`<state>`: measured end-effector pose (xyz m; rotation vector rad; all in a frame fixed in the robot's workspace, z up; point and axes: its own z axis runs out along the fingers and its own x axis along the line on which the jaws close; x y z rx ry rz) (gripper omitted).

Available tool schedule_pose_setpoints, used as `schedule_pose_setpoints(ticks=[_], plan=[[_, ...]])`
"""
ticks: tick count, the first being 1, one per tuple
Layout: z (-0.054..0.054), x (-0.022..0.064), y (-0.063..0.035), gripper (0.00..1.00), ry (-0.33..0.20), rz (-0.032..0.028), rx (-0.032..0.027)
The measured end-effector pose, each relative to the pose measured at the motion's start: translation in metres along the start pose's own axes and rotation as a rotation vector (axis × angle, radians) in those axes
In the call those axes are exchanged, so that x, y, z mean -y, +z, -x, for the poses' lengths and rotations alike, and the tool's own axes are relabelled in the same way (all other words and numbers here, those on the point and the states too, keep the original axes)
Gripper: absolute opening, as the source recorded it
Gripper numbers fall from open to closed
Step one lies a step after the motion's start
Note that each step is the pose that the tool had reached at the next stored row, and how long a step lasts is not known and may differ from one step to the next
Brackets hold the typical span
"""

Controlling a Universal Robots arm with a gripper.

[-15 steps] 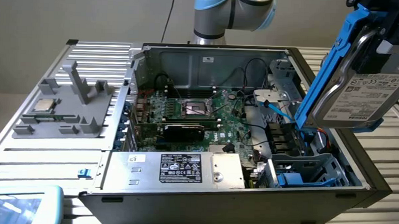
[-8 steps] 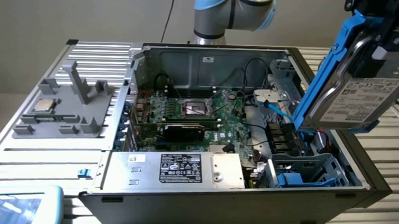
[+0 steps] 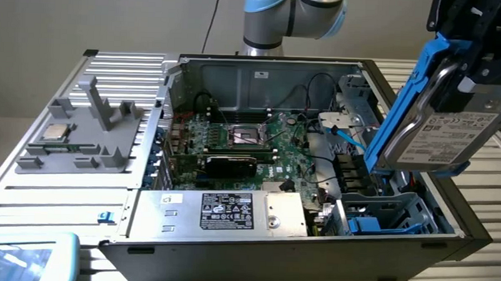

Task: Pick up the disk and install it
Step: 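Insert the disk into the insertion slot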

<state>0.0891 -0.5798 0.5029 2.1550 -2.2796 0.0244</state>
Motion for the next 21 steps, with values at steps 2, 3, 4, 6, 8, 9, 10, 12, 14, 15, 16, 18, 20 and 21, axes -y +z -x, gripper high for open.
schedule_pose_setpoints(ticks=[2,3,4,6,8,9,10,12,14,15,16,18,20,21], plan=[[-0.001,0.0000,0.0036,0.37,0.000,0.0000,-0.0001],[-0.003,0.0002,0.0054,0.37,0.000,0.0000,-0.0002],[-0.004,0.0002,0.0073,0.37,0.000,0.0000,0.0001],[-0.006,0.0000,0.0108,0.37,0.000,0.0000,0.0005],[-0.007,-0.0013,0.0144,0.37,-0.003,0.0000,0.0016],[-0.007,-0.0025,0.0164,0.37,-0.007,0.0000,0.0023],[-0.008,-0.0030,0.0182,0.37,-0.012,0.0000,0.0035],[-0.009,-0.0031,0.0215,0.37,-0.022,0.0000,0.0051],[-0.009,-0.0031,0.0238,0.37,-0.029,-0.0001,0.0057],[-0.010,-0.0031,0.0249,0.37,-0.032,-0.0001,0.0062],[-0.010,-0.0031,0.0260,0.37,-0.033,-0.0001,0.0063],[-0.010,-0.0032,0.0286,0.37,-0.036,-0.0001,0.0069],[-0.010,-0.0033,0.0320,0.37,-0.038,-0.0001,0.0069],[-0.010,-0.0035,0.0339,0.37,-0.039,-0.0001,0.0069]])
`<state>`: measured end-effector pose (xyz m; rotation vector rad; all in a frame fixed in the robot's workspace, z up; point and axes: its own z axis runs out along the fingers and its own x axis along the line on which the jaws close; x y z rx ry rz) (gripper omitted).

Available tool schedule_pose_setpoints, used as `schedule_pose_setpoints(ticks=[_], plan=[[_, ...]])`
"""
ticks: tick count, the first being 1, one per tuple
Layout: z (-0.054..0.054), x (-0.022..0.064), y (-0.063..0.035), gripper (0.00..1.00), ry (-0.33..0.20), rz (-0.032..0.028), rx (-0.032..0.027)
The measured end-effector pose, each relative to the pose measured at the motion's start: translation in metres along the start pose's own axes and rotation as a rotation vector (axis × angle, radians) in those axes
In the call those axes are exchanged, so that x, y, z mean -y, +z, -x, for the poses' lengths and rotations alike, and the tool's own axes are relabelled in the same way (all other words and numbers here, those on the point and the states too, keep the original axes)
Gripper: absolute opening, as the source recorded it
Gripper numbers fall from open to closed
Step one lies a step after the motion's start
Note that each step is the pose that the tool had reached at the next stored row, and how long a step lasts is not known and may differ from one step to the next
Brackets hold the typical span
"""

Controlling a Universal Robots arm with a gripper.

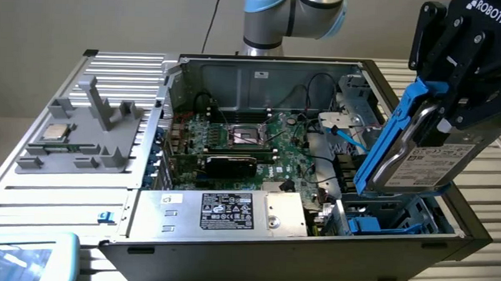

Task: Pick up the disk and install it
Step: 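Insert the disk into the insertion slot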

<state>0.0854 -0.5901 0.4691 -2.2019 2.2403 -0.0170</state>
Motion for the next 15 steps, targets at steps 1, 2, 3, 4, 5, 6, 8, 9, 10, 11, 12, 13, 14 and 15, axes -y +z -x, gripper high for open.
schedule_pose_setpoints(ticks=[1,2,3,4,5,6,8,9,10,11,12,13,14,15], plan=[[0.000,-0.0003,0.0017,0.37,-0.001,0.0000,0.0000],[0.000,-0.0006,0.0036,0.37,-0.001,0.0000,0.0001],[0.000,-0.0010,0.0055,0.37,-0.002,0.0000,0.0001],[0.000,-0.0012,0.0072,0.37,-0.002,0.0000,0.0002],[0.000,-0.0012,0.0086,0.37,-0.003,-0.0001,0.0003],[0.000,-0.0013,0.0092,0.37,-0.003,-0.0001,0.0004],[0.000,-0.0013,0.0092,0.37,-0.003,-0.0001,-0.0002],[0.000,-0.0013,0.0093,0.37,-0.003,-0.0001,-0.0003],[0.000,-0.0014,0.0097,0.37,-0.003,-0.0006,-0.0030],[0.000,-0.0016,0.0100,0.37,-0.003,-0.0028,-0.0105],[0.000,-0.0016,0.0102,0.37,-0.003,-0.0054,-0.0156],[0.000,-0.0018,0.0106,0.37,-0.003,-0.0069,-0.0161],[0.000,-0.0023,0.0111,0.37,-0.003,-0.0082,-0.0160],[0.000,-0.0031,0.0120,0.37,-0.003,-0.0088,-0.0162]])
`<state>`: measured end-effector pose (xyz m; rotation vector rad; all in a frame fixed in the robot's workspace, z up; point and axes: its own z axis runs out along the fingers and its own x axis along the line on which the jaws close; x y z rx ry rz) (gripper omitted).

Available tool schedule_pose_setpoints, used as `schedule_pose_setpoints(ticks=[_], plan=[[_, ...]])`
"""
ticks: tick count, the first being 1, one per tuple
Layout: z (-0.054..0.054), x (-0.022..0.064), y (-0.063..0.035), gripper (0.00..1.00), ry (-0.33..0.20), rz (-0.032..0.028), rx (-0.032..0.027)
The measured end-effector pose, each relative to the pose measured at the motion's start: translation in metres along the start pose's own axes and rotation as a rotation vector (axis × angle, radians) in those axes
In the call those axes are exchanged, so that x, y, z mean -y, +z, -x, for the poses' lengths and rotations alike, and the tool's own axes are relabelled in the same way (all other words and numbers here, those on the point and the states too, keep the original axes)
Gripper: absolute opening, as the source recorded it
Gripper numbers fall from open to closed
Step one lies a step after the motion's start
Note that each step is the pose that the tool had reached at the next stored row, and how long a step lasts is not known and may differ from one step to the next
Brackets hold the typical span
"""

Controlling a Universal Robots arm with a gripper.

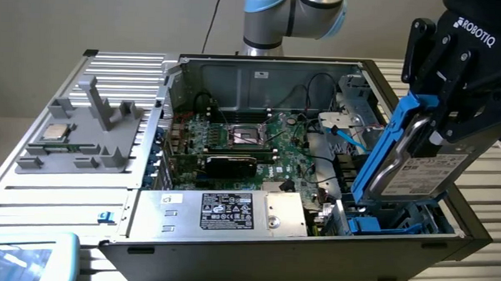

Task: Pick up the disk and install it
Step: 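Insert the disk into the insertion slot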

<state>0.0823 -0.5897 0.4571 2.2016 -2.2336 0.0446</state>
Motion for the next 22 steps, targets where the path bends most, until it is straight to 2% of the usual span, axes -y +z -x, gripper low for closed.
schedule_pose_setpoints(ticks=[7,17,20,22], plan=[[0.000,-0.0017,0.0112,0.37,0.000,-0.0001,-0.0001],[0.001,-0.0019,0.0211,0.37,0.000,-0.0003,0.0005],[0.001,-0.0020,0.0228,0.37,0.000,-0.0002,0.0029],[0.001,-0.0021,0.0234,0.37,0.000,-0.0002,0.0098]])
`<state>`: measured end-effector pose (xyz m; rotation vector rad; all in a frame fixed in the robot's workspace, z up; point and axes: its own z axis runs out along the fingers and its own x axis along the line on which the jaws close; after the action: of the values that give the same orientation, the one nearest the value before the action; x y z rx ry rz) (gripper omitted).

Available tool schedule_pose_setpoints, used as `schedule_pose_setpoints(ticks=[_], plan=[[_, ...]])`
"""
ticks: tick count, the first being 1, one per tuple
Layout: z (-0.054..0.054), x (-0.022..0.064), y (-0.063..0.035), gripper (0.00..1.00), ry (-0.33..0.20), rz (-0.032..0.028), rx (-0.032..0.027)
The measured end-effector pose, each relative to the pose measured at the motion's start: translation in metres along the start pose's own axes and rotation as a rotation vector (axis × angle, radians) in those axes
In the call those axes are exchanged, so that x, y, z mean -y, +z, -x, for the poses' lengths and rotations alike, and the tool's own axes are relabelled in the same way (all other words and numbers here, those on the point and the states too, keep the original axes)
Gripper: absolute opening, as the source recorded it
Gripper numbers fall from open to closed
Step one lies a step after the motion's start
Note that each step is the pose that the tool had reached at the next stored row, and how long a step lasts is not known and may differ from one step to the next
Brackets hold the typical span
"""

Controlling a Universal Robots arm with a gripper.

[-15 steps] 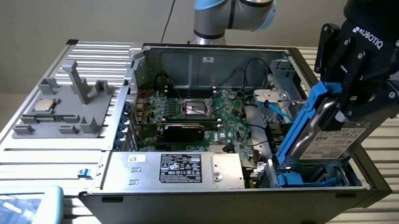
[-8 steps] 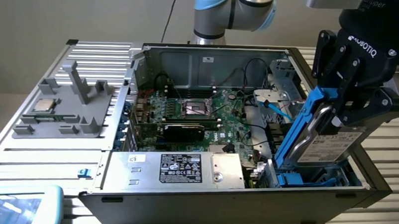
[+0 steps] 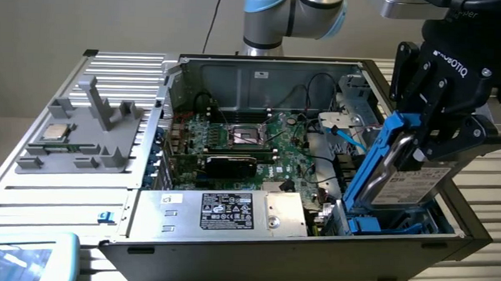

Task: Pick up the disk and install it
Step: 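Insert the disk into the insertion slot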

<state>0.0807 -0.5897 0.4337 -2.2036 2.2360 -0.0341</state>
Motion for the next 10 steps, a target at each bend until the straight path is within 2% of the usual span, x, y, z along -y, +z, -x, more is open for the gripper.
schedule_pose_setpoints(ticks=[3,10], plan=[[0.0000,0.0001,0.0004,0.37,0.000,0.0001,0.0077],[0.0000,0.0001,0.0023,0.37,0.000,0.0002,0.0079]])
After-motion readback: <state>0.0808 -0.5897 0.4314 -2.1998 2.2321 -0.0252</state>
